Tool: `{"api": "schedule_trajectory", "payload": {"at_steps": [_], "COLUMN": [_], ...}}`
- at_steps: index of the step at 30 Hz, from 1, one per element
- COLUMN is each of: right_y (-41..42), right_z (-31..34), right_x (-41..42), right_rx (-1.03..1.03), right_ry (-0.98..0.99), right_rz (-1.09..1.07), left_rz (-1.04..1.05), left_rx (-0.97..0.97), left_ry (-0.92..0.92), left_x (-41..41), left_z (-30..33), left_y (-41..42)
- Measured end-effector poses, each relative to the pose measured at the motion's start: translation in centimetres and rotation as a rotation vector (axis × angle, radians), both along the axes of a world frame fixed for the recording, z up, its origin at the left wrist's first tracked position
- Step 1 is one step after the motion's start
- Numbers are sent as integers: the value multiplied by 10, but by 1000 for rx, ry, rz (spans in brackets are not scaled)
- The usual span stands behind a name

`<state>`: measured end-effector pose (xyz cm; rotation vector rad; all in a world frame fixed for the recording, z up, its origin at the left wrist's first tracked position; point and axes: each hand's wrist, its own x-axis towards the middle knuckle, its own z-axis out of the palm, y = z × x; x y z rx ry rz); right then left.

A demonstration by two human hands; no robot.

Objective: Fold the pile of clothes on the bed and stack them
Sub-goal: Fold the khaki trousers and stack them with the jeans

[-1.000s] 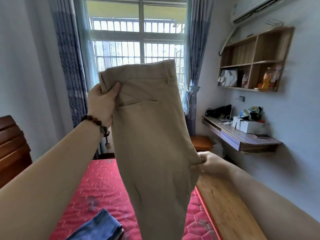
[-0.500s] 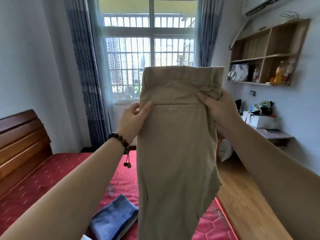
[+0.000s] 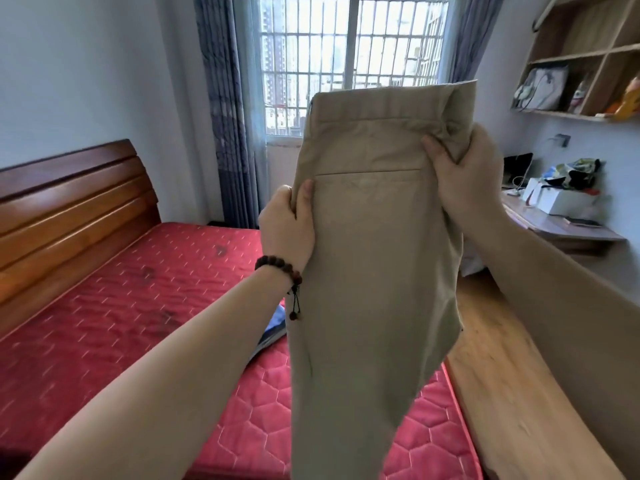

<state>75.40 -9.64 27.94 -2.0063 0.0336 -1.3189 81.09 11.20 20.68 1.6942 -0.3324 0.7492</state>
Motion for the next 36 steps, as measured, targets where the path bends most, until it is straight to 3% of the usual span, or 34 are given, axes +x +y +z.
{"api": "schedule_trajectory", "payload": {"at_steps": [7, 14, 19, 29, 36], "right_y": [-17, -36, -47, -82, -132], "right_z": [-13, -75, -148, -260, -340], "right_x": [-8, 43, 127, 332, 432], "right_rx": [37, 133, 223, 265, 336], "right_ry": [57, 207, 309, 525, 674], "right_rz": [6, 89, 135, 15, -61], "left_rz": [91, -134, -295, -164, -98], "left_rx": [-9, -83, -71, 144, 373], "left_ry": [7, 209, 340, 452, 533], "left_x": [-16, 36, 119, 349, 453], "left_z": [-12, -72, -108, -216, -301], "left_y": [-7, -23, -42, -92, -148]}}
